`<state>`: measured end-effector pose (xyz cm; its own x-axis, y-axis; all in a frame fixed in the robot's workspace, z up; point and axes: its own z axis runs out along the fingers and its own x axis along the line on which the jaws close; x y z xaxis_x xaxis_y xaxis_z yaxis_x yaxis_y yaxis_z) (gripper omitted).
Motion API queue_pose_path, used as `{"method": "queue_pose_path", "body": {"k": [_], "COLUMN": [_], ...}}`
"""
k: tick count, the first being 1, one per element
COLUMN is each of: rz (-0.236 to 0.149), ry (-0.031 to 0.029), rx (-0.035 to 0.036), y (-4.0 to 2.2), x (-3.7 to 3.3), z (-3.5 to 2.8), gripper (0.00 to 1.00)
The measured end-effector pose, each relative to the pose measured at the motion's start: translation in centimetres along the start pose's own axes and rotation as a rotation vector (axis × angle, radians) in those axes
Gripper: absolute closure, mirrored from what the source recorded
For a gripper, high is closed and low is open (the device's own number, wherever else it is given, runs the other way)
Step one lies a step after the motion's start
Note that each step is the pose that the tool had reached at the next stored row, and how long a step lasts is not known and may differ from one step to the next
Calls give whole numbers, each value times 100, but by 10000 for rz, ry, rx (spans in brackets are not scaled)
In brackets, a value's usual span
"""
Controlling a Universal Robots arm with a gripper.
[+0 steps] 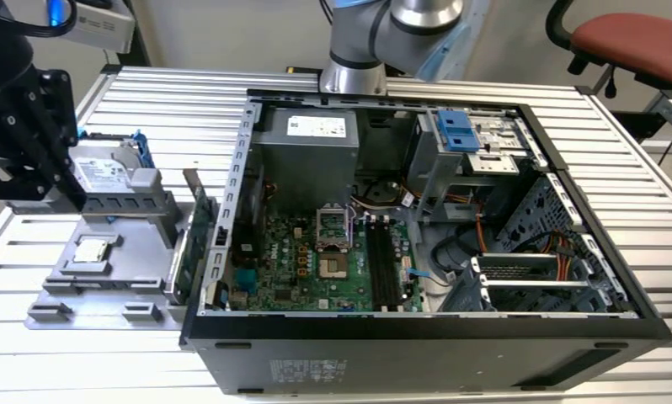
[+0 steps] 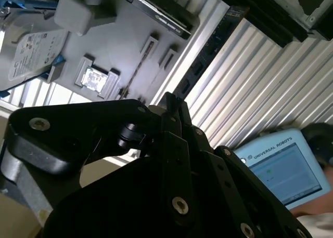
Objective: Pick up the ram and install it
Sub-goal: 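Pick up the ram and move it above insertion slot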
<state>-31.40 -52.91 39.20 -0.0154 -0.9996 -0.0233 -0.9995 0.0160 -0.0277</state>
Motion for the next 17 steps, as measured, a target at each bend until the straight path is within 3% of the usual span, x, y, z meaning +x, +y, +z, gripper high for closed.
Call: {"method": "queue_pose_path", "body": {"k": [17], "rz": [5], "ry": [3], "rx": [-207], "y": [-458], "x": [-7], "z": [10], "gripper": [100]}}
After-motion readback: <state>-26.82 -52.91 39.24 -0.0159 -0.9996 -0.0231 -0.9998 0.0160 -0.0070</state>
